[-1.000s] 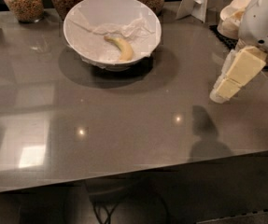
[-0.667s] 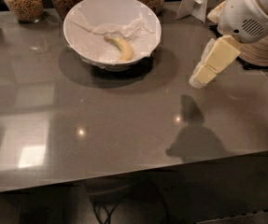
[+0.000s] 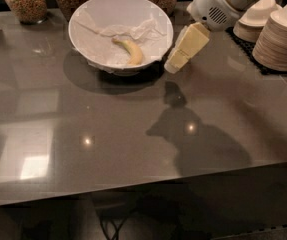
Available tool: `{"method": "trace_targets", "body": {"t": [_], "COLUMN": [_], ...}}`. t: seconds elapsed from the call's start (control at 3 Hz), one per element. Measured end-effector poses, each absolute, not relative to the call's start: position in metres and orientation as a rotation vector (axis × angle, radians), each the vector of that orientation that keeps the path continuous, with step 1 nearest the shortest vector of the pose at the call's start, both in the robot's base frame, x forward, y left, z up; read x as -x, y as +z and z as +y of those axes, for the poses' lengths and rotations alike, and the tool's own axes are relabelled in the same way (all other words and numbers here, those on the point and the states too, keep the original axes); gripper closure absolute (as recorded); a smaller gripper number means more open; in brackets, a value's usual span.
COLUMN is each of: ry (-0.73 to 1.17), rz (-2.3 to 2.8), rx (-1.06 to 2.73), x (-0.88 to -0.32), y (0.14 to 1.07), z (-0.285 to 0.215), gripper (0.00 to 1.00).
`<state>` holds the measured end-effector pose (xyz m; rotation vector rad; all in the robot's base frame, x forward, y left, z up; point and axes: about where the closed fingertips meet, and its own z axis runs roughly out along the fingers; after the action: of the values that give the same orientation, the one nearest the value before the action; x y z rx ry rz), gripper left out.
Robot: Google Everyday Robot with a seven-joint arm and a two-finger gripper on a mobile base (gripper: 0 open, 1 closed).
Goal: Pick banana from white bowl
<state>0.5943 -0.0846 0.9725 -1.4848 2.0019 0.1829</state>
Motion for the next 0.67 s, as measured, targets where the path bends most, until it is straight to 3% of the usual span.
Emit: {"method": "trace_targets", "body": {"t": [0.67], "ry": [0.318], "rz": [1.957], "rx": [1.5], "x": [-0.665], "y": [0.941], "z": [-0.003], "gripper": [0.0]}}
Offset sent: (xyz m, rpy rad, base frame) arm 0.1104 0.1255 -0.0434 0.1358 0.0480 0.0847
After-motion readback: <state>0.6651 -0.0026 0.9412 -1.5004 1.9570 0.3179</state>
